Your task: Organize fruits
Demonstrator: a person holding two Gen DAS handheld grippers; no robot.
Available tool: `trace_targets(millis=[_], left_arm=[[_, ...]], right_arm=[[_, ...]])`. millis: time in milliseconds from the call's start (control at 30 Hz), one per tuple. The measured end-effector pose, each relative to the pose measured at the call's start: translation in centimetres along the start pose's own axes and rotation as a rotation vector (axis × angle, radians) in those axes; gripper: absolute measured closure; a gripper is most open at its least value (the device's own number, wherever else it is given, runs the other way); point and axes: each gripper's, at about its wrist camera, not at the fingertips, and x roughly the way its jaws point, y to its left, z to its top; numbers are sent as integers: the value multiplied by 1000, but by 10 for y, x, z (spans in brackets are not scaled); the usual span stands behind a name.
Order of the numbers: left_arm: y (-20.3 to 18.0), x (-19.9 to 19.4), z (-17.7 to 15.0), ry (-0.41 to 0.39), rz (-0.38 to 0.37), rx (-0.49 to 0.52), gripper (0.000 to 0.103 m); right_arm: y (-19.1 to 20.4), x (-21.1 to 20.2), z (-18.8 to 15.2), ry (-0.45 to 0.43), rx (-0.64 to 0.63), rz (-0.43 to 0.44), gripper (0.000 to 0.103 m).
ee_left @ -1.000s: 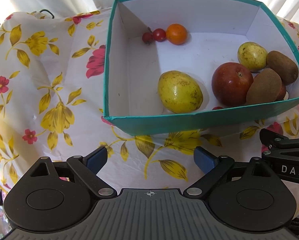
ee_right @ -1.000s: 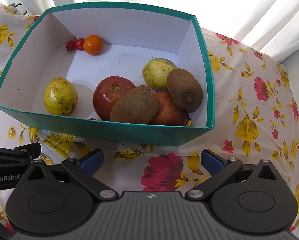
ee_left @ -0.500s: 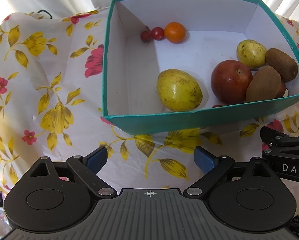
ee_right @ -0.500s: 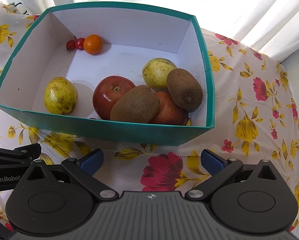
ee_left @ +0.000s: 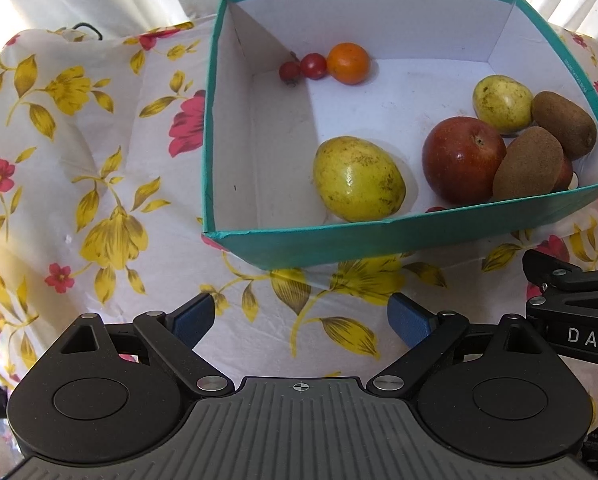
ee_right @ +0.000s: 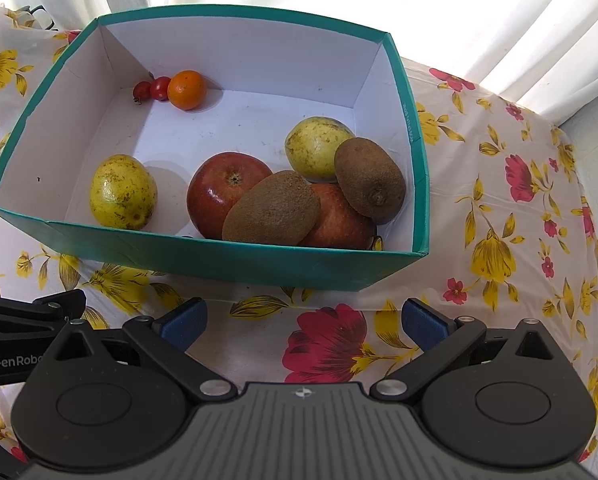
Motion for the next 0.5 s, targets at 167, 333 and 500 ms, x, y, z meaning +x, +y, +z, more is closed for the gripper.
trace_targets(millis=[167,333,500], left_arm=[[-2,0,-1,-6,27,23,6],[-1,0,0,-1,27,23,6],[-1,-2,-1,-5,27,28,6]], right_arm=[[2,-2,0,-3,-12,2,0],[2,-1,1,0,-10,4,0],[1,-2,1,-3,-8,0,0]])
